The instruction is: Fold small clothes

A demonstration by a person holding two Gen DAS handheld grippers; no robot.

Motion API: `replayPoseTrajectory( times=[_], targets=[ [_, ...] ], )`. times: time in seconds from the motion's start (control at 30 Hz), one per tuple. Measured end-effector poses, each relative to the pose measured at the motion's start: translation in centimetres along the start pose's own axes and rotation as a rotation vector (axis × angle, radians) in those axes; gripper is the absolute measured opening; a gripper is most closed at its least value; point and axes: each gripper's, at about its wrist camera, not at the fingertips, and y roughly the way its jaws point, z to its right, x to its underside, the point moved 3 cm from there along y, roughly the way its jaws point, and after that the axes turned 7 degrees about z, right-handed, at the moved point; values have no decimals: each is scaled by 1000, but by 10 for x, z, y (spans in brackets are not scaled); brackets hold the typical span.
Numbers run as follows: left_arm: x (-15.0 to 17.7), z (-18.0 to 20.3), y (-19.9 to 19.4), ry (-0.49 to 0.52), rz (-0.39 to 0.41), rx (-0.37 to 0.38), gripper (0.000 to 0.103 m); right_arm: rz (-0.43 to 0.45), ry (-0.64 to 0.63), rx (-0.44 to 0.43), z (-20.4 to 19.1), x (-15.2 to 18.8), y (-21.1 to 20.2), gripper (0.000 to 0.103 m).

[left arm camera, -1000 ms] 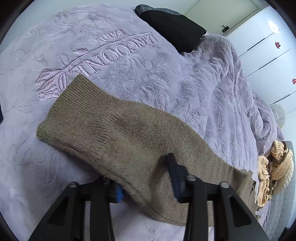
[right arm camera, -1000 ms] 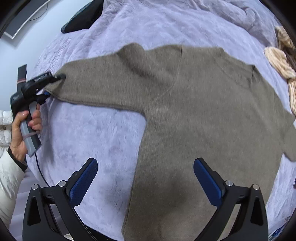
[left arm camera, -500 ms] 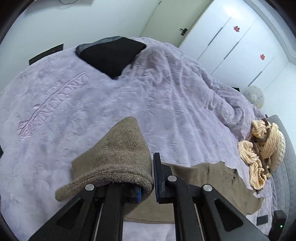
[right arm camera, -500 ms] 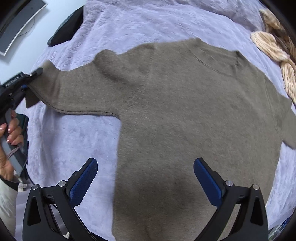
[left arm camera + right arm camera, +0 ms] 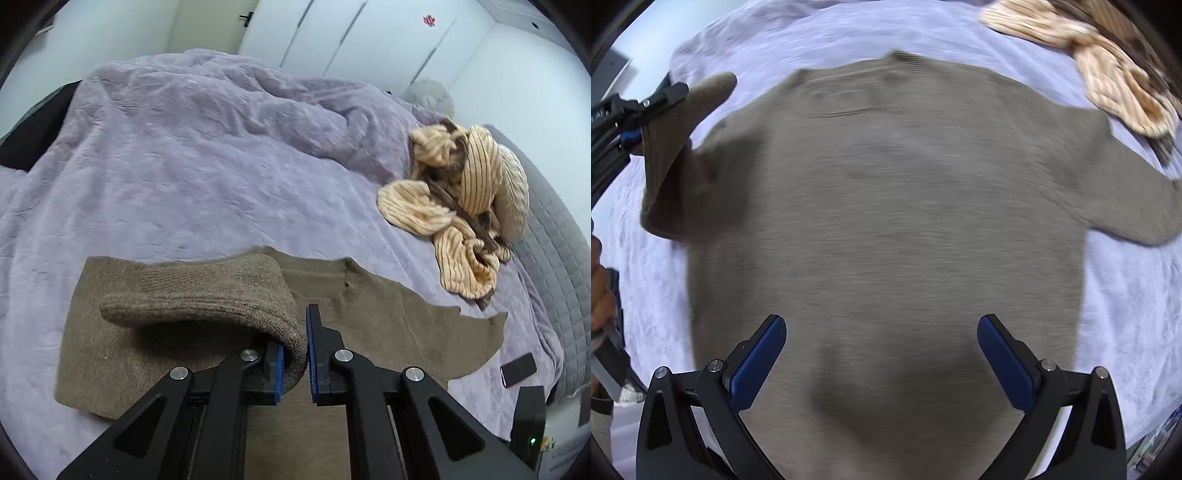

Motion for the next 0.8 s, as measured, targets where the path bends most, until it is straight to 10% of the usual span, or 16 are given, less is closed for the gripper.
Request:
replayPoseTrajectory(
  times=[0.43,0.47,0.5,0.57,0.8],
  targets=[
    [96,83,96,233,-242,-119,12,3,156,7,106,3,19,103],
    [97,84,92,247,-234,-123,22,9,158,6,106,0,19,103],
    [95,85,85,259,-223,-129,61,15,158,5,105,-3,18,103],
    [88,83,67,267,-178,-162,102,33,156,-3,101,-13,16,103],
    [57,39,3,191,-117,-204,102,120,-1,-32,53,-48,10,103]
  ],
)
